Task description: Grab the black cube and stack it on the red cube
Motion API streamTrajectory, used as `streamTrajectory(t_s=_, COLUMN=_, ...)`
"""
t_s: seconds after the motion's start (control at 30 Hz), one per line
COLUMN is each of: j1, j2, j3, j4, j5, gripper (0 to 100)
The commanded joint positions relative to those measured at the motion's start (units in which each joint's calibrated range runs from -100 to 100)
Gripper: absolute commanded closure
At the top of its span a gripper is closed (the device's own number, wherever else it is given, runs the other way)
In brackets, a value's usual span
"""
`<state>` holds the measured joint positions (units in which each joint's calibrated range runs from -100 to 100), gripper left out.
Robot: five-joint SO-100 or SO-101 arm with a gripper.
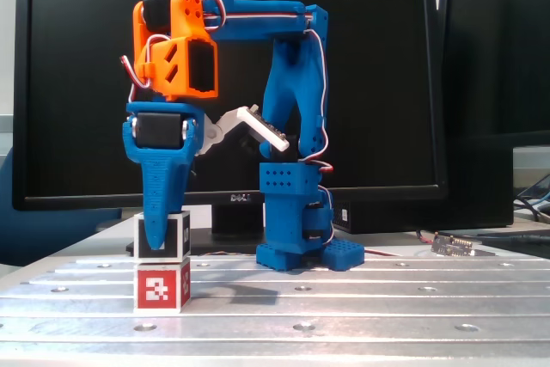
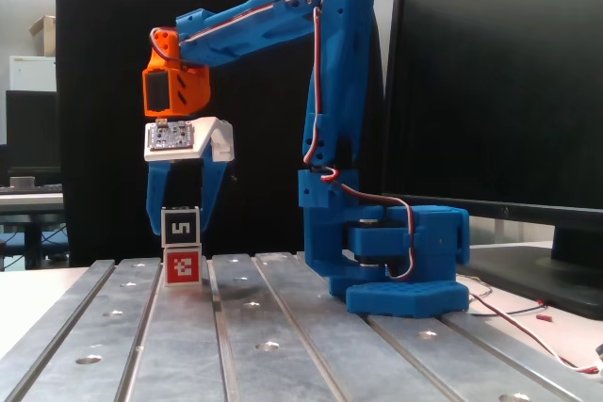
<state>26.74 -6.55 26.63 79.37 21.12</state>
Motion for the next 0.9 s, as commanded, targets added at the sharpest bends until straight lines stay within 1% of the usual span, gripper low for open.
streamTrajectory(t_s=0.0, j1=0.17, j2=-2.22, j3=-0.71, j4=-0.15, j5=0.23, gripper=84)
streamTrajectory(t_s=0.2, j1=1.42, j2=-2.22, j3=-0.26, j4=-0.32, j5=0.34, gripper=84)
streamTrajectory(t_s=0.43, j1=1.50, j2=-2.22, j3=1.82, j4=-1.35, j5=0.18, gripper=84)
streamTrajectory(t_s=0.87, j1=0.91, j2=-2.47, j3=0.82, j4=-0.75, j5=0.18, gripper=84)
